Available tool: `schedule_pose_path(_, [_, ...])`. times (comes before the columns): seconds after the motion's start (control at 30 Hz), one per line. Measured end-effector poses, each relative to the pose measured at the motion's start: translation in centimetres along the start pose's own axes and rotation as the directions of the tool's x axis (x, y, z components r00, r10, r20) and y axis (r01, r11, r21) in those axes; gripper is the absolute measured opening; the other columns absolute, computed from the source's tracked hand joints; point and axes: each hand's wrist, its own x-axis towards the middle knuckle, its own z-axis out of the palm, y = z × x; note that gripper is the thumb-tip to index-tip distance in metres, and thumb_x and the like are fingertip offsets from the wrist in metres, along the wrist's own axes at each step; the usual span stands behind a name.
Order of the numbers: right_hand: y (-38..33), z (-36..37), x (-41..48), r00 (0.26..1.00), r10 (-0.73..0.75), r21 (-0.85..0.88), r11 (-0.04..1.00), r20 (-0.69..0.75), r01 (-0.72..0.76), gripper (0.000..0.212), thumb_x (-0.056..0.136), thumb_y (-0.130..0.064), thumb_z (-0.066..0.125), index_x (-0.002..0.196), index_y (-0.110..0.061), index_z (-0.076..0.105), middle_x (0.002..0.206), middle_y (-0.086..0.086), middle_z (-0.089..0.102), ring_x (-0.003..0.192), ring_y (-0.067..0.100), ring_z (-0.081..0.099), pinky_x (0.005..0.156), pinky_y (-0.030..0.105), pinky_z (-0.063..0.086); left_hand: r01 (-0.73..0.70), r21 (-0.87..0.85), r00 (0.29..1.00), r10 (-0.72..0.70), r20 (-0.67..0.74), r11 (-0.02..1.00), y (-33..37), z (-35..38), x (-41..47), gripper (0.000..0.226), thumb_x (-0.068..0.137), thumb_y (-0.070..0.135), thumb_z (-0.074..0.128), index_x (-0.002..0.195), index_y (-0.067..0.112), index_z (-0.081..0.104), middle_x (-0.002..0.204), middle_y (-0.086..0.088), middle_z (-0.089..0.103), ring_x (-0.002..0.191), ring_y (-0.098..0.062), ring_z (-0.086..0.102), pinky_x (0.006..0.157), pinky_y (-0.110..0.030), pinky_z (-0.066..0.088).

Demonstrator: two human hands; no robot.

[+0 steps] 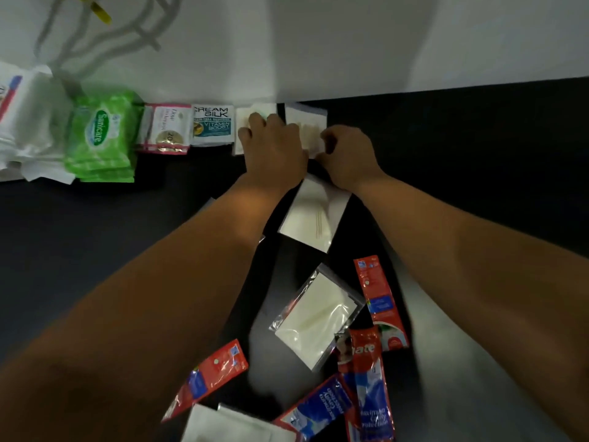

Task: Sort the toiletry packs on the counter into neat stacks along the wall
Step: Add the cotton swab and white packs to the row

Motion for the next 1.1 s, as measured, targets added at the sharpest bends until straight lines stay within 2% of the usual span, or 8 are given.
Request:
schedule_pose_path(0.13, [0.8,1.2,0.9,0.995,-0.069,-0.093,0.994,-0.067,0.062,0.034,0.094,-0.015,0.059,0.126,-0.006,0.061,0.128,0.016,0.054,0.113,0.026,0.055,0.087,0.021,0.038,0.014,0.041,0.998,-0.011,-0.06,0.999,-0.1,1.6,0.2,0.027,0.075,0.031,0.07,0.096,0.015,0.072,0.11,-0.013,0.055,0.104,-0.037,0.05,0.086,-0.045,0.035])
schedule_pose_path(0.4, [0.4,1.6,1.2,0.991,-0.09,-0.136,0.988,-0.103,0.076,0.032,0.093,-0.023,0.06,0.121,-0.007,0.064,0.136,0.009,0.05,0.113,0.026,0.055,0.087,0.025,0.04,0.03,-0.062,0.999,-0.032,-0.029,0.998,-0.1,0.8,0.0,0.038,0.088,0.039,0.06,0.115,0.013,0.065,0.129,-0.013,0.047,0.118,-0.037,0.041,0.094,-0.045,0.029])
schedule_pose_path(0.5, [-0.5,1.2,0.1,0.99,-0.058,-0.049,0.997,-0.125,0.052,0.036,0.09,-0.025,0.062,0.123,-0.011,0.062,0.131,0.01,0.052,0.115,0.027,0.054,0.093,0.032,0.046,0.025,-0.205,0.997,-0.038,-0.062,0.979,-1.1,-1.0,-1.5,0.044,0.089,0.043,0.06,0.127,0.021,0.062,0.133,-0.008,0.049,0.123,-0.034,0.04,0.096,-0.043,0.03])
schedule_pose_path(0.6, [-2.2,0.7,-2.3,0.985,-0.016,-0.021,1.0,-0.171,0.012,0.038,0.092,-0.027,0.061,0.127,-0.016,0.059,0.134,0.006,0.05,0.121,0.024,0.049,0.098,0.033,0.045,0.118,-0.322,0.988,-0.144,-0.057,0.939,-3.2,-3.0,-4.2,0.036,0.093,0.041,0.057,0.126,0.027,0.061,0.134,-0.003,0.05,0.127,-0.029,0.039,0.098,-0.041,0.03])
schedule_pose_path(0.73, [-5.5,1.7,-6.8,0.986,-0.15,-0.052,0.988,-0.068,0.147,0.032,0.092,-0.028,0.061,0.122,-0.015,0.062,0.128,0.006,0.055,0.118,0.024,0.048,0.097,0.03,0.041,0.279,-0.335,0.957,-0.29,0.018,0.9,-7.5,-5.0,-8.6,0.031,0.095,0.037,0.057,0.125,0.028,0.061,0.133,-0.004,0.054,0.125,-0.032,0.044,0.099,-0.042,0.034])
schedule_pose_path(0.83, [-7.5,3.7,-9.9,0.976,-0.218,-0.035,0.975,0.025,0.219,0.033,0.088,-0.025,0.068,0.117,-0.01,0.067,0.12,0.011,0.062,0.111,0.028,0.055,0.094,0.036,0.047,0.316,-0.346,0.948,-0.307,0.084,0.883,-10.6,-5.1,-11.3,0.033,0.091,0.036,0.063,0.122,0.025,0.065,0.125,-0.007,0.06,0.117,-0.034,0.052,0.095,-0.046,0.041])
schedule_pose_path(1.0, [-9.6,6.5,-12.8,0.956,-0.236,-0.069,0.965,0.176,0.252,0.038,0.085,-0.024,0.073,0.117,-0.004,0.066,0.117,0.015,0.062,0.108,0.031,0.055,0.089,0.039,0.049,0.374,-0.238,0.899,-0.287,0.331,0.896,-12.9,-4.6,-14.6,0.07,0.078,0.055,0.074,0.136,0.02,0.055,0.136,-0.014,0.051,0.122,-0.04,0.047,0.1,-0.053,0.039])
schedule_pose_path(1.1, [-10.3,7.5,-13.4,0.951,-0.188,-0.171,0.957,0.244,0.233,0.051,0.083,-0.035,0.075,0.124,-0.006,0.06,0.122,0.013,0.056,0.112,0.029,0.05,0.089,0.036,0.047,0.349,-0.189,0.897,-0.268,0.352,0.918,-12.8,-4.4,-15.7,0.091,0.07,0.063,0.077,0.143,0.019,0.045,0.143,-0.013,0.042,0.128,-0.037,0.04,0.101,-0.052,0.035])
